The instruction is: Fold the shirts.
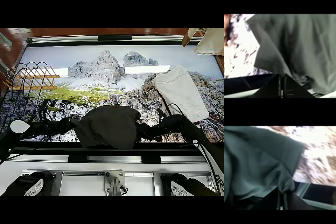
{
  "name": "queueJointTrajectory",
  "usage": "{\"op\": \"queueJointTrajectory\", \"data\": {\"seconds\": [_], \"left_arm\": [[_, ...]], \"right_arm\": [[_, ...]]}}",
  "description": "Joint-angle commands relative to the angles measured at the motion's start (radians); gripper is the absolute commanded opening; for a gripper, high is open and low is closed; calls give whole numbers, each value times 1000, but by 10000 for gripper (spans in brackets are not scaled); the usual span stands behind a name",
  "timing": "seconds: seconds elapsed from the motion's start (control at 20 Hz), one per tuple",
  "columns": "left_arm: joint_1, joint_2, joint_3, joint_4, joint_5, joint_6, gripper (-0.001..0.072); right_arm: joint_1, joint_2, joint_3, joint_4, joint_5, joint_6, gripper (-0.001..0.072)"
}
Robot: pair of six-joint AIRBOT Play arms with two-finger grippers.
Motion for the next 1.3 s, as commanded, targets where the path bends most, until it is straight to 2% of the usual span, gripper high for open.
{"op": "queueJointTrajectory", "data": {"seconds": [0.0, 0.1, 0.15, 0.2, 0.25, 0.3, 0.45, 0.55, 0.7, 0.85, 1.0, 1.05, 1.1, 1.15, 1.25], "left_arm": [[6, 47, 93, 0, -24, 57, 42], [26, 89, 247, 0, -34, 104, 42], [26, 109, 352, 0, -33, 158, 42], [24, 129, 485, 0, -32, 229, 42], [24, 145, 630, 0, -17, 254, 42], [24, 156, 766, 0, 22, 261, 42], [25, 165, 1128, 9, 232, 264, 43], [25, 165, 1268, 9, 328, 263, 43], [25, 183, 1334, 24, 389, 264, 43], [25, 184, 1333, 152, 354, 248, 43], [25, 139, 1333, 335, 397, 226, 43], [25, 111, 1333, 409, 396, 198, 42], [25, 75, 1333, 461, 401, 135, 42], [25, 28, 1333, 478, 414, 88, 42], [24, -84, 1334, 475, 474, 56, 42]], "right_arm": [[26, 53, 56, -64, -48, -54, 80], [-1, 157, 187, -193, -162, -92, 80], [-18, 220, 274, -222, -217, -161, 80], [-33, 289, 383, -220, -275, -275, 80], [-41, 350, 496, -225, -305, -341, 80], [-43, 409, 625, -240, -298, -360, 80], [-43, 521, 962, -338, -140, -321, 80], [-43, 554, 1112, -391, -68, -276, 80], [-43, 565, 1220, -407, -63, -267, 80], [-43, 554, 1227, -422, -79, -235, 80], [-43, 498, 1227, -422, -241, -197, 80], [-43, 466, 1227, -422, -338, -195, 80], [-43, 429, 1226, -422, -436, -171, 80], [-43, 383, 1225, -417, -543, -117, 80], [-35, 308, 1182, -398, -692, -26, 80]]}}
